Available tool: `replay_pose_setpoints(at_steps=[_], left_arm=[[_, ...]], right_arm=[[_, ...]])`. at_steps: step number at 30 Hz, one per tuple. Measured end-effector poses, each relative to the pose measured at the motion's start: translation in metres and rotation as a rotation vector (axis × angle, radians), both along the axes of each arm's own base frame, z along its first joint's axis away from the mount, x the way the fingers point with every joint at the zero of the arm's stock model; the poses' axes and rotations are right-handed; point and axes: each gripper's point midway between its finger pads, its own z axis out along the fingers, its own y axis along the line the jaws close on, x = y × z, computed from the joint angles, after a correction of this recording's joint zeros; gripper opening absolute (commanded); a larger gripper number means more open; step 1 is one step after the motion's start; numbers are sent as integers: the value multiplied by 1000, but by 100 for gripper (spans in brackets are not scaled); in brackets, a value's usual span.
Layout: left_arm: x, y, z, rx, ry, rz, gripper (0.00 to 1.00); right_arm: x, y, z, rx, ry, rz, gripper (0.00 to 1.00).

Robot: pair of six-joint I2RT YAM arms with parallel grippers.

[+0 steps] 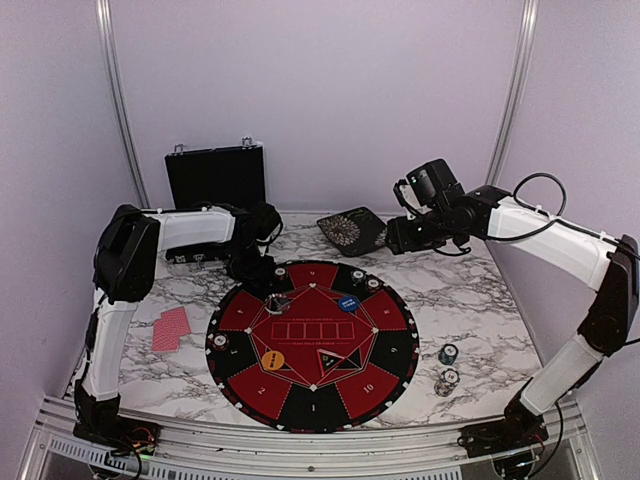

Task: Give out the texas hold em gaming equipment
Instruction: Move the poker chips pile to the dealer area.

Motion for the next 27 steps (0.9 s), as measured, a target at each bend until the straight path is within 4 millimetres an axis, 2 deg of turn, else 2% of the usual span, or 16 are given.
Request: replay_pose_setpoints(at_steps=[6, 10, 15, 21, 24, 27], left_arm=[[-3, 0, 8, -8, 5, -8, 71], [-4, -1, 24, -27, -13, -13, 75], [-4, -5, 64, -84, -70, -24, 87], [-18, -3, 118, -165, -137, -40, 96], [-25, -3, 138, -207, -162, -51, 99], [-33, -1, 149, -230, -174, -57, 99]], right_arm=[[-1, 1, 0, 4, 4, 0, 60], [-1, 0, -1, 7, 9, -6, 60], [-13, -9, -12, 1, 40, -24, 60], [-46, -33, -38, -23, 115, -67, 60], [-63, -45, -52, -36, 157, -91, 61], [-79, -56, -66, -47, 201, -117, 61]])
